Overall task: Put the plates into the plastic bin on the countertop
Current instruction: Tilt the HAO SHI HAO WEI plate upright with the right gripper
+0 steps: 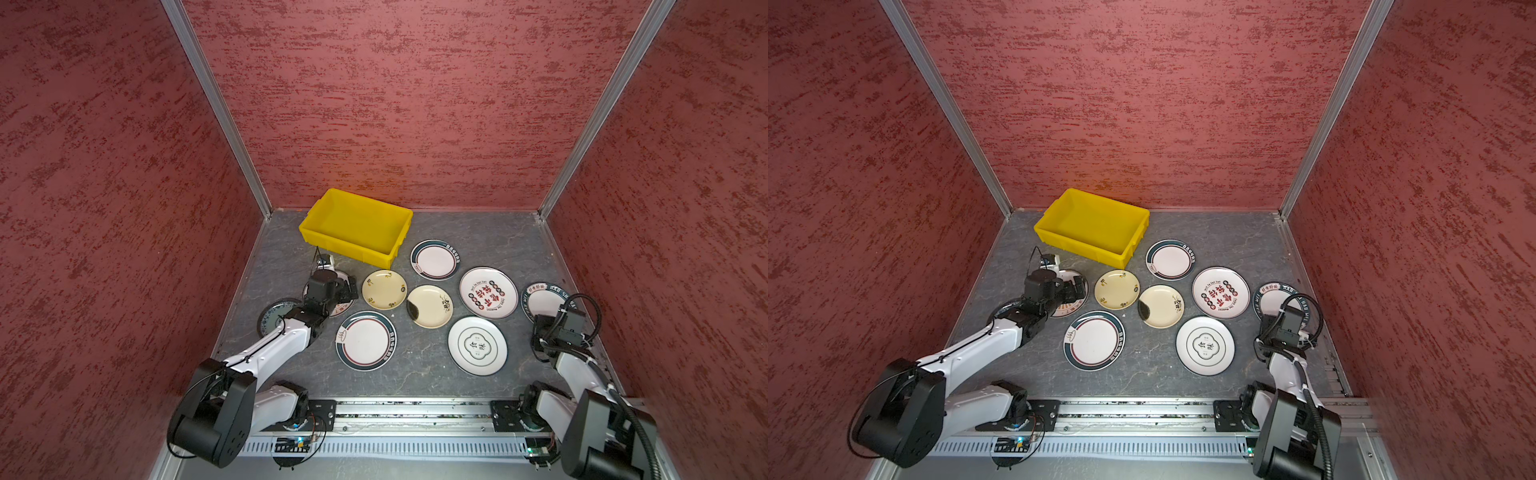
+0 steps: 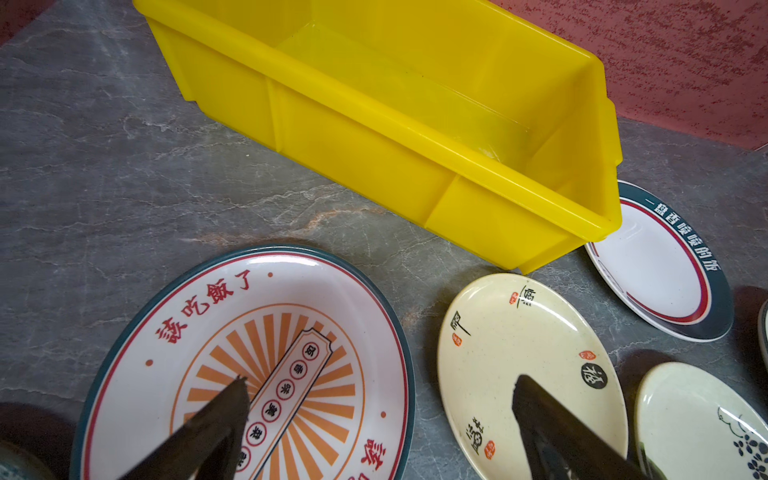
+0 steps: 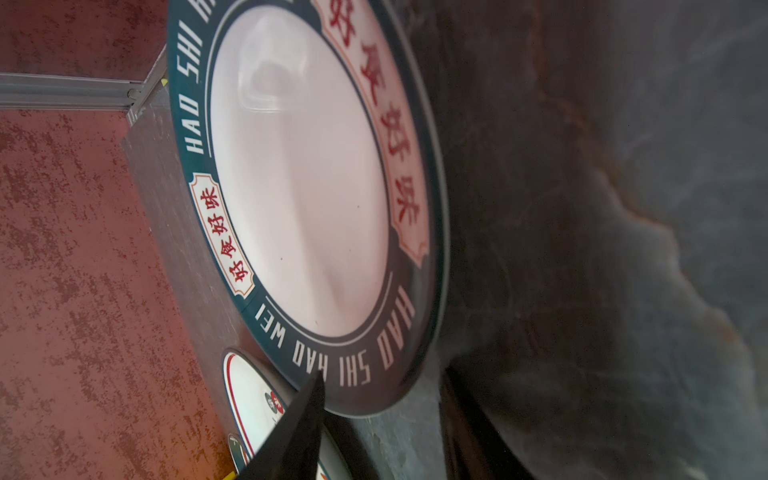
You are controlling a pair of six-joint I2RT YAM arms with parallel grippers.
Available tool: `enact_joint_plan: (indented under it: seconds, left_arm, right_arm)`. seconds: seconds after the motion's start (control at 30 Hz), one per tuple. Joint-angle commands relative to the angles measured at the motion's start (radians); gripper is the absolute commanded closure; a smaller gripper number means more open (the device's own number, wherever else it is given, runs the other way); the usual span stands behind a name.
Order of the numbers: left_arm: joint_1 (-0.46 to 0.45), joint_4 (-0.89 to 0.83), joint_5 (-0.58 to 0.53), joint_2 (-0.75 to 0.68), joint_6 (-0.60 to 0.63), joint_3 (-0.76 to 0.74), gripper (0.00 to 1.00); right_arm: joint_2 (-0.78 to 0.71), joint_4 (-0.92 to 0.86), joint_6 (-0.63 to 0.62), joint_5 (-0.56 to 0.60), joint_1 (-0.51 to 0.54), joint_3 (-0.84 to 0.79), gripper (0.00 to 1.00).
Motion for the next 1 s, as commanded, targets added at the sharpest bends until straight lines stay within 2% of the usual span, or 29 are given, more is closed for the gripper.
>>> enact_joint_plan:
  seconds: [0.0, 0.1, 0.23, 0.43, 0.57, 0.97]
  left_arm:
    - [0.005, 0.0, -0.01, 0.015, 0.007, 0.02, 0.01]
    - [0.006, 0.0, -0.007, 0.024, 0.008, 0.022, 0.01]
    - [0.006, 0.0, -0.002, 0.029, 0.006, 0.025, 0.01]
    - [0.005, -0.004, -0.001, 0.025, 0.006, 0.026, 0.01]
    - [0.006, -0.008, -0.004, 0.015, 0.007, 0.026, 0.01]
    - [0.006, -0.011, 0.0, -0.023, 0.005, 0.016, 0.01]
  right_arm:
    - [0.01, -0.023, 0.028, 0.061, 0.0, -0.03, 0.62]
    - [0.016, -0.022, 0.029, 0.059, -0.002, -0.034, 0.71]
    - [0.044, -0.01, 0.029, 0.053, 0.0, -0.035, 0.77]
    - [0.079, 0.009, 0.018, 0.042, 0.0, -0.028, 0.79]
    - [0.08, 0.003, -0.002, 0.046, 0.0, -0.02, 0.86]
    - [0.047, -0.042, -0.08, 0.064, 0.001, 0.021, 0.92]
